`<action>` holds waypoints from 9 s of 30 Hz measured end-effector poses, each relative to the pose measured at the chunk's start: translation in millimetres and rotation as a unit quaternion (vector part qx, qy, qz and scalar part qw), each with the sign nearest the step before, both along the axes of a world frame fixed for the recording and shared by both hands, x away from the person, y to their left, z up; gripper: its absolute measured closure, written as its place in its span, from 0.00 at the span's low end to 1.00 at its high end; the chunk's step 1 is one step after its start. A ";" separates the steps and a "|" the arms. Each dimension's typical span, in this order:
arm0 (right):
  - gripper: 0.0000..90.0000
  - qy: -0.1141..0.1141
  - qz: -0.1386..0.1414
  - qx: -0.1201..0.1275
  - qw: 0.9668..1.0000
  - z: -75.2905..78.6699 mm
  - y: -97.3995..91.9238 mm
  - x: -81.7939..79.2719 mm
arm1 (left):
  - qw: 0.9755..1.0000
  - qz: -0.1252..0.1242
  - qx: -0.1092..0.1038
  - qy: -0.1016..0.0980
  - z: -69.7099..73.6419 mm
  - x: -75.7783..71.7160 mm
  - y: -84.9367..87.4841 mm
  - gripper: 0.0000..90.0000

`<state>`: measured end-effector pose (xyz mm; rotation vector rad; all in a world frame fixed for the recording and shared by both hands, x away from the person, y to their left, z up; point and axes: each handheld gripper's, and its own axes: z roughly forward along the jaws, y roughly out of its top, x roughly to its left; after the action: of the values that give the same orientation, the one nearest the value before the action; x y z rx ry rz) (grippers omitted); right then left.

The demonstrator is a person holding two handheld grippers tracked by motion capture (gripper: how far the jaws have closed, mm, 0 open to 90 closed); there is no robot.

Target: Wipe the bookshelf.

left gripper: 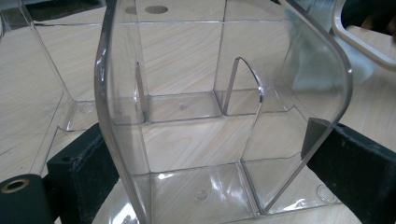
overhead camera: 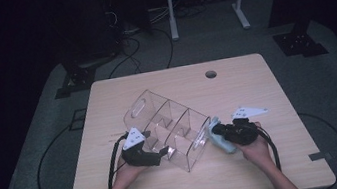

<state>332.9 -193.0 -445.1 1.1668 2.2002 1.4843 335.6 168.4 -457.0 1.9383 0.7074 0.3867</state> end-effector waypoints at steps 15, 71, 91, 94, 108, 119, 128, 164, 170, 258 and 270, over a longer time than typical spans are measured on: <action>0.90 -0.011 -0.008 0.013 1.000 1.3 -3.0 1.5 | 1.000 0.001 0.001 -0.001 -0.3 0.0 -0.7 0.05; 0.91 -0.034 0.092 0.023 0.995 63.7 32.5 -28.7 | 1.000 0.008 0.004 -0.003 0.0 -0.5 -4.3 0.04; 0.91 -0.052 0.156 -0.006 0.986 66.3 68.0 -57.3 | 1.000 0.015 0.006 -0.002 1.2 -1.4 -6.0 0.05; 0.91 -0.047 0.127 -0.002 0.991 69.9 53.4 -45.5 | 1.000 0.015 0.010 -0.007 2.2 -2.0 -6.6 0.05; 0.91 -0.050 0.132 -0.013 0.990 69.8 52.3 -42.2 | 1.000 0.018 0.006 -0.003 2.3 -1.7 -7.4 0.05; 0.91 -0.042 0.020 -0.003 0.999 65.1 10.3 2.8 | 1.000 0.017 0.001 -0.003 1.6 -1.1 -7.8 0.05; 0.91 -0.022 0.015 0.013 1.000 46.2 0.9 2.8 | 1.000 0.018 0.003 -0.002 1.9 -1.1 -7.9 0.05; 0.91 0.060 0.013 -0.024 0.998 -37.9 10.2 10.5 | 1.000 0.016 0.003 -0.004 1.2 -1.1 -7.2 0.04; 0.91 0.073 0.013 -0.022 0.997 -44.9 11.1 11.2 | 1.000 0.017 0.003 -0.004 1.3 -1.1 -7.5 0.04; 0.90 -0.043 0.067 0.033 0.996 35.4 24.8 -24.4 | 1.000 0.023 0.005 -0.007 2.1 0.4 -7.4 0.03; 0.90 -0.057 0.081 0.015 0.995 35.5 33.4 -33.5 | 0.999 0.031 0.004 -0.006 2.4 1.2 -8.4 0.03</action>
<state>299.4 -159.6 -409.6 0.9076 2.2476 1.6082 336.8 160.0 -454.6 1.9229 0.7618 0.4395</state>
